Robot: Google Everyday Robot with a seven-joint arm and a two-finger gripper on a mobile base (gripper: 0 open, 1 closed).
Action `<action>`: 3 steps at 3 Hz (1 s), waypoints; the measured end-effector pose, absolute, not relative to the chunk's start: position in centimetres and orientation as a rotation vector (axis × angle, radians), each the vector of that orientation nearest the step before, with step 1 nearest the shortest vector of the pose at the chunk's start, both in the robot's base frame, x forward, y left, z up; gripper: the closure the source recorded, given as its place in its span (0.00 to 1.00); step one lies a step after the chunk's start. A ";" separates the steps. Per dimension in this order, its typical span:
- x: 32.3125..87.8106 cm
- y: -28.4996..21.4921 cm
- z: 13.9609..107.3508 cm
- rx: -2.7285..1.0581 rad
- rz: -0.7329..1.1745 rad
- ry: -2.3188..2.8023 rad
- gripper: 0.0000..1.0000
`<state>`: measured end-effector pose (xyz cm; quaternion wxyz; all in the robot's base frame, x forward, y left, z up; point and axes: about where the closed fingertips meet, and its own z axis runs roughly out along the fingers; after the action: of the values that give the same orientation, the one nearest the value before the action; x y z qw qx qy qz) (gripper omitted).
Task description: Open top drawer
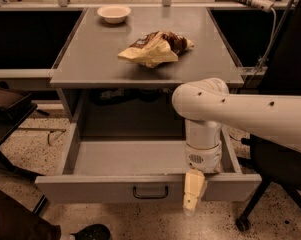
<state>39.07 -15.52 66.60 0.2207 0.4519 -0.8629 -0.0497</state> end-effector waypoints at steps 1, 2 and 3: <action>35.7 -15.1 66.5 1.164 -0.215 -2.398 0.00; 36.0 -15.0 66.5 1.163 -0.215 -2.398 0.00; 32.4 -14.3 66.6 1.073 -0.285 -2.402 0.00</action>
Offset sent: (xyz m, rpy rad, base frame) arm -0.2149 0.0506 0.0118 0.1279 0.2999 -0.4203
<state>32.38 -14.29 66.60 0.2451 0.3931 -0.8800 -0.1045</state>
